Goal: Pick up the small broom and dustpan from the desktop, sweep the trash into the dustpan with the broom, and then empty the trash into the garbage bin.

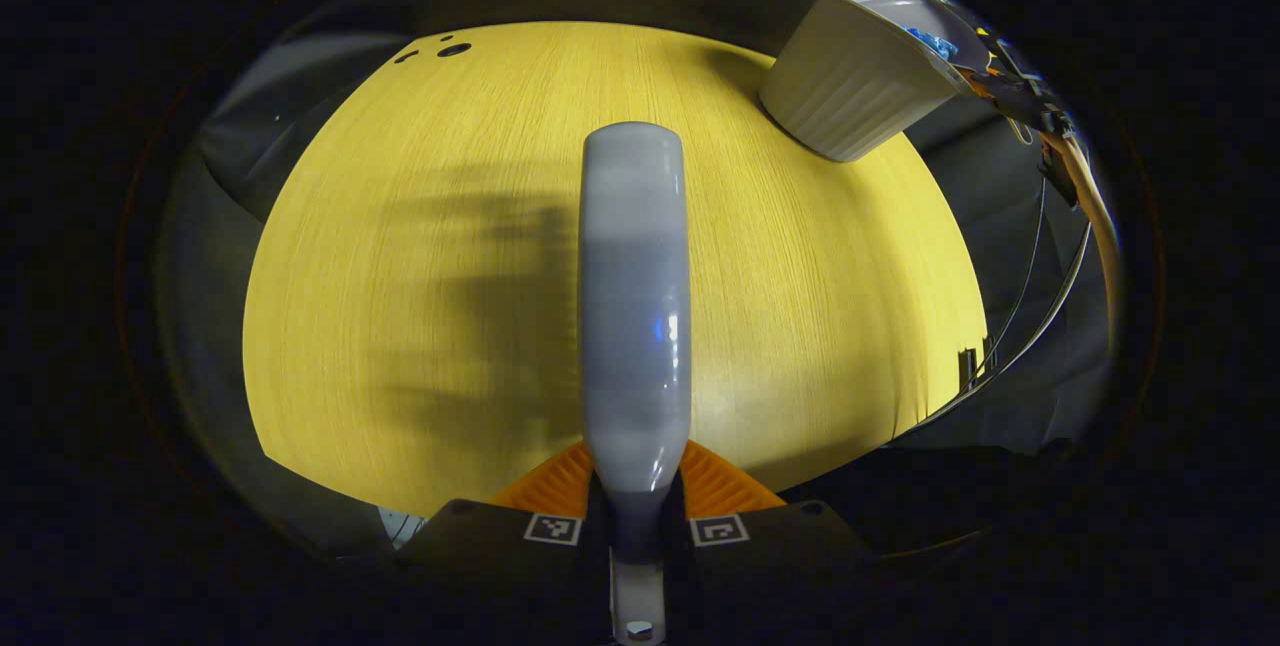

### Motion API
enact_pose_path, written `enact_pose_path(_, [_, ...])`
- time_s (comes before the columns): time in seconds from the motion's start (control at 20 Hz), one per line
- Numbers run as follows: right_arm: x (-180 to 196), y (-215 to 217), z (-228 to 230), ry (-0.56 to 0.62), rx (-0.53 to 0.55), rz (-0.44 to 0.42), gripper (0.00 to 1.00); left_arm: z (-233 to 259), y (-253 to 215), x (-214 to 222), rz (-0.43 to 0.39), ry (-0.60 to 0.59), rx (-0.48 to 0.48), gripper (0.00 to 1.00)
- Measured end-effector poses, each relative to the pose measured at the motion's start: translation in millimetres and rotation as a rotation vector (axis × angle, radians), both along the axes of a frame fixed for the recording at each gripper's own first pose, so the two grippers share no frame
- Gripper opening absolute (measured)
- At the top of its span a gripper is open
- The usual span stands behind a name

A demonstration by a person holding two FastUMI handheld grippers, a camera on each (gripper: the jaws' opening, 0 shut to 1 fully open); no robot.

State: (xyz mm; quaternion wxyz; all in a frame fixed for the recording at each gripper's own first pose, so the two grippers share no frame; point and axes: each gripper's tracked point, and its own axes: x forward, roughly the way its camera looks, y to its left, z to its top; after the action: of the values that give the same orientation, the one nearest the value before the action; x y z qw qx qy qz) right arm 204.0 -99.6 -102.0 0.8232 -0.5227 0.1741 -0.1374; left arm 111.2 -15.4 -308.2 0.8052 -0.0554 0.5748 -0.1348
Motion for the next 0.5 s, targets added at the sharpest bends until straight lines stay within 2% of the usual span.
enact_pose_path(0.2, [-10, -4, 29, -0.075, -0.209, 0.070, 0.33, 0, -3, 1, 0.005, 0.014, -0.013, 0.25])
enact_pose_path(0.35, [-13, -13, 36, -0.074, -0.273, 0.092, 0.32, 1, -1, 1, -0.005, 0.012, -0.006, 0.25])
enact_pose_path(0.4, [-12, -14, 36, -0.075, -0.271, 0.094, 0.33, 1, -1, 1, -0.007, 0.012, -0.005, 0.22])
enact_pose_path(0.5, [-12, -14, 34, -0.079, -0.281, 0.087, 0.32, 1, 0, 2, -0.012, 0.009, -0.007, 0.22])
